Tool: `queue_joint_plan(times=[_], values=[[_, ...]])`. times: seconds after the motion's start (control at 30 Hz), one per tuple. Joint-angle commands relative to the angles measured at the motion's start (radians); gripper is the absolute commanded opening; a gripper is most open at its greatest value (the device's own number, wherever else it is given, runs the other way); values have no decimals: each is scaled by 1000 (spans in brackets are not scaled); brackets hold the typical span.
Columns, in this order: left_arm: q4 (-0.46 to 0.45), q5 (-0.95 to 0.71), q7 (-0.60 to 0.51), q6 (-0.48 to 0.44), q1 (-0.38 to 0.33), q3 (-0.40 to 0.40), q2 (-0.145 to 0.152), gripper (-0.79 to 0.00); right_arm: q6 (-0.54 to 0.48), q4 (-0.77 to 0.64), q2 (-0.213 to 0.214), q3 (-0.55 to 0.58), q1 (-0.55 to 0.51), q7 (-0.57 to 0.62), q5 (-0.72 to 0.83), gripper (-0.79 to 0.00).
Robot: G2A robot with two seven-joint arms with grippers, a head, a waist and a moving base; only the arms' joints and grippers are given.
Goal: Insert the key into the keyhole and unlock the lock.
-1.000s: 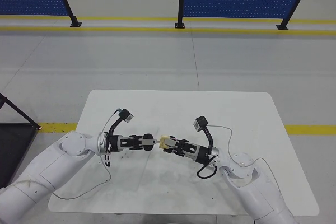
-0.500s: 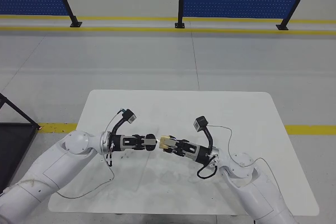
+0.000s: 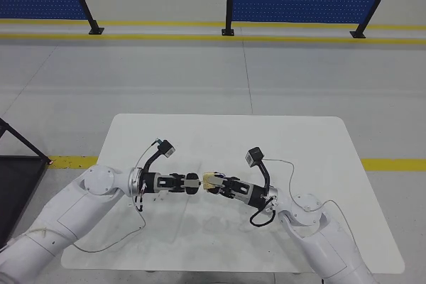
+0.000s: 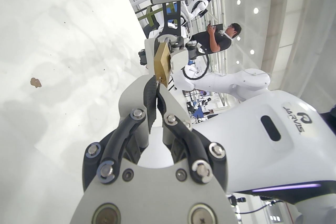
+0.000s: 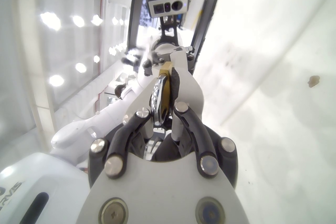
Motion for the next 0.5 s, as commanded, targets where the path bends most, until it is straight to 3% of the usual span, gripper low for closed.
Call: queue_joint_plan(times=[0.0,0.47], values=[[2,25,21,-23,7,-12,-2,-785,0,0,0,0,0,0,0,-785],[-49,166,89,-96,62,-84,-3,-785,0,0,0,0,0,0,0,-785]])
